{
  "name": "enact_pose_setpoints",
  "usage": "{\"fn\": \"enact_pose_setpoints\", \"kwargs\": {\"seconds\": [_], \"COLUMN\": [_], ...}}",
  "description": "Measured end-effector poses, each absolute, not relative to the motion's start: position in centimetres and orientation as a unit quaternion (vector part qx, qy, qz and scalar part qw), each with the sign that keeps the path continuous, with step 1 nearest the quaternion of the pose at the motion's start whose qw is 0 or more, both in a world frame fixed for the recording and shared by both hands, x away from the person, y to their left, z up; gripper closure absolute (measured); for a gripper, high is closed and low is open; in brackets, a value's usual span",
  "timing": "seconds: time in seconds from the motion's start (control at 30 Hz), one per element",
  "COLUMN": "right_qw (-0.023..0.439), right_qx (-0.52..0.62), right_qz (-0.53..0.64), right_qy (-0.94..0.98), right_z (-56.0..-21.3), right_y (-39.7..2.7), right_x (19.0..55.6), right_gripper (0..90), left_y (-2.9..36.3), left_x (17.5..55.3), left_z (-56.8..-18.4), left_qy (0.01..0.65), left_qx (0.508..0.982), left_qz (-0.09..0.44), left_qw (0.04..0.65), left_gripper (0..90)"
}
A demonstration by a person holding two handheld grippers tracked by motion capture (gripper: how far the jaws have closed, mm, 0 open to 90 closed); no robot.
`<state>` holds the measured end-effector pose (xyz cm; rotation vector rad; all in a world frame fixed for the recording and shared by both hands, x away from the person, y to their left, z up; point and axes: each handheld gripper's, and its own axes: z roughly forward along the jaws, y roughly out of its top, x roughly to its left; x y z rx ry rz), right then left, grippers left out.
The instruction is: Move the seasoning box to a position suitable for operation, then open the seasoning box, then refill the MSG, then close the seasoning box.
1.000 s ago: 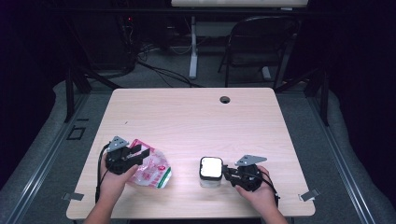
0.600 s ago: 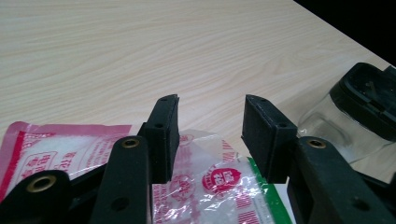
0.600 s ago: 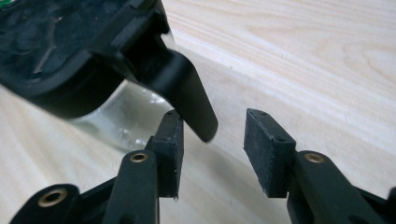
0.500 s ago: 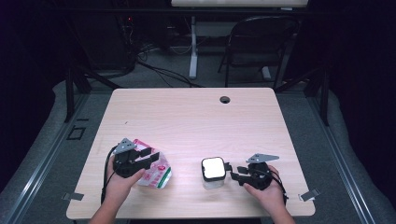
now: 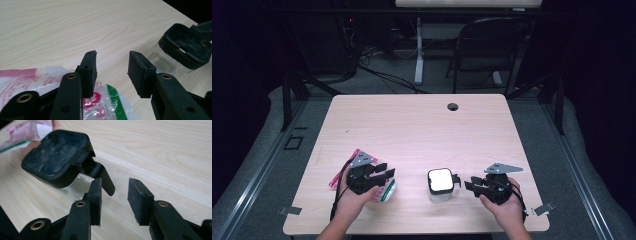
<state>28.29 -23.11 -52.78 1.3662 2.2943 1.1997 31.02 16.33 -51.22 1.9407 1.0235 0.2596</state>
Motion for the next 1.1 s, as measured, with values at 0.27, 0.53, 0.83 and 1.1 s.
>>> {"fn": "enact_pose_setpoints", "kwargs": {"seconds": [0.27,0.53,0.83,1.1], "right_qw": [0.119,0.127,0.131,0.126], "right_qx": [0.467,0.463,0.463,0.453], "right_qz": [0.406,0.422,0.431,0.439], "right_qy": [0.777,0.769,0.763,0.766], "right_z": [-52.3,-51.5,-51.0,-50.7], "right_y": [-22.6,-22.2,-22.1,-21.8], "right_x": [28.1,28.1,28.1,28.2], "right_gripper": [63.7,73.3,79.7,84.1], "left_y": [13.3,10.3,7.9,7.2], "left_x": [30.7,30.3,30.8,30.7], "left_z": [-51.6,-51.7,-51.8,-52.2], "left_qy": [0.389,0.365,0.369,0.372], "left_qx": [0.805,0.823,0.827,0.826], "left_qz": [0.099,0.102,0.097,0.089], "left_qw": [0.436,0.424,0.412,0.414], "left_gripper": [58.6,60.9,66.5,68.3]}}
